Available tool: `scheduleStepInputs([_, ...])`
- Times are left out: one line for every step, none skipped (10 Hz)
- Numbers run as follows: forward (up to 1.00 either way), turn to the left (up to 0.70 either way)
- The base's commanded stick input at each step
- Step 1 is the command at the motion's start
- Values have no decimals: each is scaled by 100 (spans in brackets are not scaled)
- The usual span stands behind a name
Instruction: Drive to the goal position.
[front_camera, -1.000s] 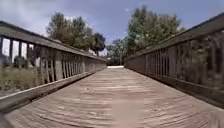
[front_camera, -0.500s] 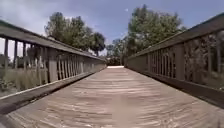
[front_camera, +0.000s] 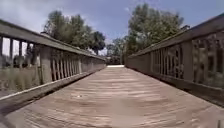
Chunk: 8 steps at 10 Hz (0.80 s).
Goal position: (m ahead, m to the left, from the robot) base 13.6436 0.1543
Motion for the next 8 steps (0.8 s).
scheduleStepInputs([50,0])
scheduleStepInputs([50,0])
scheduleStepInputs([50,0])
scheduleStepInputs([50,0])
scheduleStepInputs([50,0])
scheduleStepInputs([50,0])
scheduleStepInputs([50,0])
scheduleStepInputs([50,0])
